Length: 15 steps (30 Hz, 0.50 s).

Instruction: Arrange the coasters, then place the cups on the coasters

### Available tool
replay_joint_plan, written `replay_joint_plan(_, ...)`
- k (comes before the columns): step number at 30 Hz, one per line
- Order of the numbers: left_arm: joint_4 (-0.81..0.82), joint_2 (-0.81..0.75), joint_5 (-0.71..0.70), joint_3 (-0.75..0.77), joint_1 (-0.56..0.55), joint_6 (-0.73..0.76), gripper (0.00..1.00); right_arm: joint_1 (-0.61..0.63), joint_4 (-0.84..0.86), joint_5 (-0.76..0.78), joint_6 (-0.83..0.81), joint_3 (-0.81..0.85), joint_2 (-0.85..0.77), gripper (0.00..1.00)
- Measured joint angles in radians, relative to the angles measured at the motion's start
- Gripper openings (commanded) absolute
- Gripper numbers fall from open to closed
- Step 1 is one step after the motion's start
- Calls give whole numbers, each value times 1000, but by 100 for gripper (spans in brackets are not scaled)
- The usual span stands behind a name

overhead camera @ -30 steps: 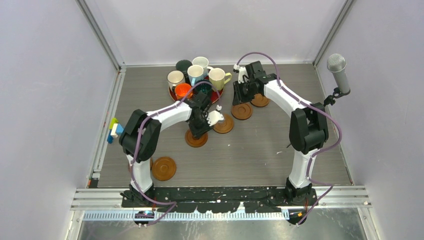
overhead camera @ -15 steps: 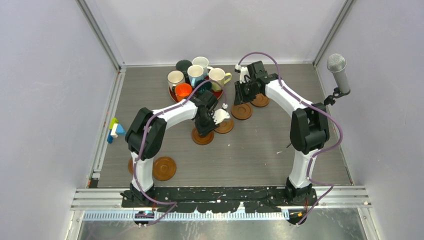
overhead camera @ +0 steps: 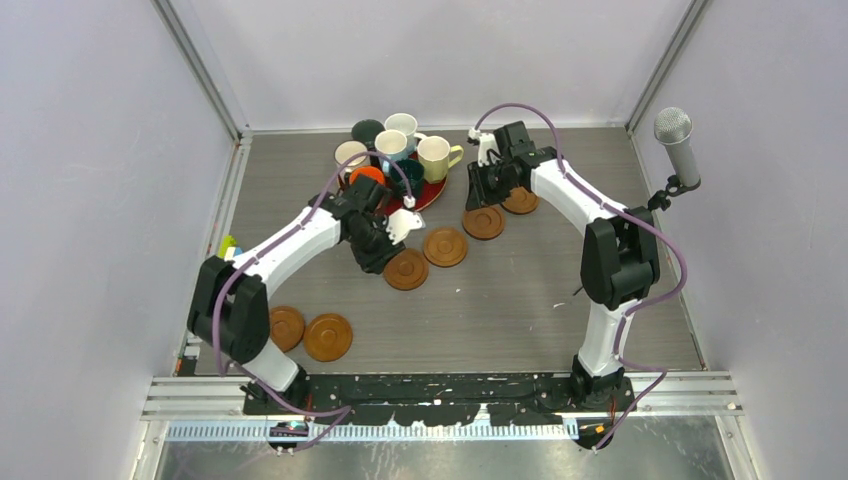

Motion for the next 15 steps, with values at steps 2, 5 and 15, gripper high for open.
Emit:
replay_joint_plan(2,8,20,-3,-1,-1,-10,36,3,0,0,0,0,0,27)
replay_joint_plan(5,21,89,-10,22,-14,-29,36,7,-1,0,0,0,0,27)
replay_joint_plan(15,111,292,-63,108,-82,-65,34,8,-8,3,0,0,0,27)
